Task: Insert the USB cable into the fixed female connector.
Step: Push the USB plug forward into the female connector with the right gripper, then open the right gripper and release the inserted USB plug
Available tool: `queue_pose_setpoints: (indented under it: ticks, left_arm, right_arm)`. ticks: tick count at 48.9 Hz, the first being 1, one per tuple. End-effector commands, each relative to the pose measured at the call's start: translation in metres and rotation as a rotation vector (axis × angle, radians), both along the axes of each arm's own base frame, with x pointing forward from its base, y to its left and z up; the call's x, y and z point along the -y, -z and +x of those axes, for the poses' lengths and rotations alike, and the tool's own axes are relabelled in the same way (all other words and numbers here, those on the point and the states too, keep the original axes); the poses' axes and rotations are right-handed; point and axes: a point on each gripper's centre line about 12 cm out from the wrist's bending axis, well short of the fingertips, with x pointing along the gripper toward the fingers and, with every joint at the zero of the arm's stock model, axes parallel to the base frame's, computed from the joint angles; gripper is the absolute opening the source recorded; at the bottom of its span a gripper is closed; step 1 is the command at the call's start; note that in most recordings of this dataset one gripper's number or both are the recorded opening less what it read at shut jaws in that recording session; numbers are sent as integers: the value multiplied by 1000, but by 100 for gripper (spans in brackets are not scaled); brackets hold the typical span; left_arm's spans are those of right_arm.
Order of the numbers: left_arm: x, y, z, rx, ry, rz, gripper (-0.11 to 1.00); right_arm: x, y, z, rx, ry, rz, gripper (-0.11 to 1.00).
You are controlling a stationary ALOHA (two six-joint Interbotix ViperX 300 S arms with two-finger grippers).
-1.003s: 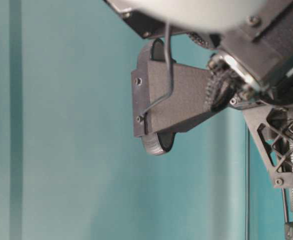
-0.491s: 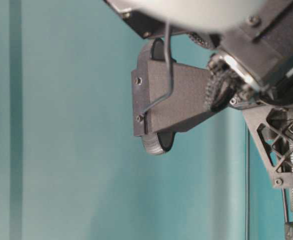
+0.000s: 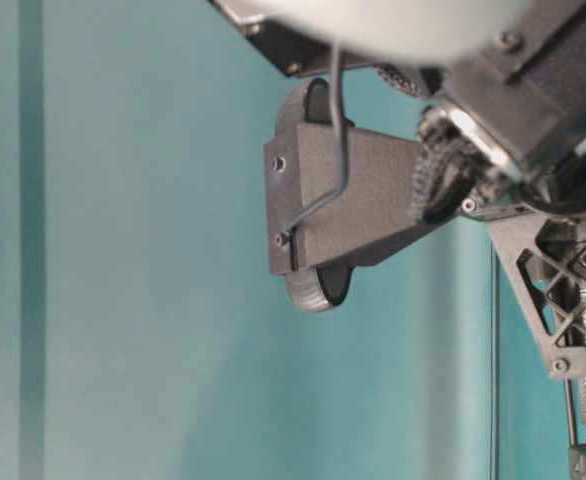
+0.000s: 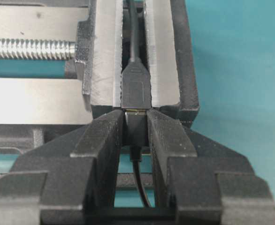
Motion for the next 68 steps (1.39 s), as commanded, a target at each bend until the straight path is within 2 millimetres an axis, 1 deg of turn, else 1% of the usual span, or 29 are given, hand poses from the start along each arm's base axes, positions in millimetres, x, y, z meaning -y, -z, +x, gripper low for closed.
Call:
queue_pose_setpoints:
  ticks: [1,12,32,43,46,51,56,68]
  left_arm:
    - [0,-4,3,12,-2,-8,100]
    - [0,-4,3,12,-1,-6,100]
    - [0,-4,3,10,-2,-8,100]
    - [0,-4,3,12,-2,-8,100]
    - [0,-4,3,10,-2,-8,100]
    - [0,-4,3,10,-1,-6,100]
    - [0,-4,2,9,-2,-8,100]
    - [0,-4,2,9,-1,-6,100]
  right_arm:
    - [5,-22,2,50,8,9,20]
    - [1,-24,0,51,-9,13,20]
    - [-14,-27,1,64,-50,38,20]
    - [-17,-26,0,63,-52,44,20]
    - [-17,-26,0,64,-50,43,23]
    - [-17,-28,0,67,-50,44,37]
    - [-17,-30,0,69,-52,47,47]
    - [-27,-31,-4,63,-52,79,47]
